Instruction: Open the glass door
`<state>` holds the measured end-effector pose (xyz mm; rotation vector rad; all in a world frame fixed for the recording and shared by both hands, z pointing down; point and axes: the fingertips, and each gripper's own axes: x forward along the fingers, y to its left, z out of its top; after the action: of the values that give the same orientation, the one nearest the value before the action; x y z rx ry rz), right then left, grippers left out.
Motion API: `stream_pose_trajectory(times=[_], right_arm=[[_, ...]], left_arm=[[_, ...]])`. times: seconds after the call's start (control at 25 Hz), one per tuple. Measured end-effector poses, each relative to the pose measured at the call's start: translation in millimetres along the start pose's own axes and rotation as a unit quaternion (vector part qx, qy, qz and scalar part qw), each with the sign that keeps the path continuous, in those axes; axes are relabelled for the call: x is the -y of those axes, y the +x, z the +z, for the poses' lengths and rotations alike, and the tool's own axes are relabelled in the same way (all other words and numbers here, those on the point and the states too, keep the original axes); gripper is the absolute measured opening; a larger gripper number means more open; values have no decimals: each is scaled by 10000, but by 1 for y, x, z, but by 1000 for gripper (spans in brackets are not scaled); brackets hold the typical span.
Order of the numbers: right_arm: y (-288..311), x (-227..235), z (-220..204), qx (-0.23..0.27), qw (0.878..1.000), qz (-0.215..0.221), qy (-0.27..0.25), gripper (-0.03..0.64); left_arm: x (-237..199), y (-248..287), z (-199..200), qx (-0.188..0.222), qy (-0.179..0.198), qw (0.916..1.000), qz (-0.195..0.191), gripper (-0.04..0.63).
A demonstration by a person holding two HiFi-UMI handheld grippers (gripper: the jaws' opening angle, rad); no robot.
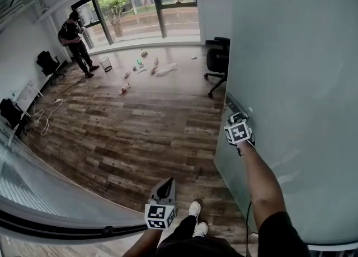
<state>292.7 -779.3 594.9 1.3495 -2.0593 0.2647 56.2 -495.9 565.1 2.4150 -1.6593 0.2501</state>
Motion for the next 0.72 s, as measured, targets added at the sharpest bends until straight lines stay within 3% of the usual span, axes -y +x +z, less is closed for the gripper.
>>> stream_pose_trajectory(times=[0.72], right_arm=[[23, 147, -19, -403, 9950, -550, 728, 14]], left_arm=[[-13, 124, 22, 21, 101, 9987, -495, 2]])
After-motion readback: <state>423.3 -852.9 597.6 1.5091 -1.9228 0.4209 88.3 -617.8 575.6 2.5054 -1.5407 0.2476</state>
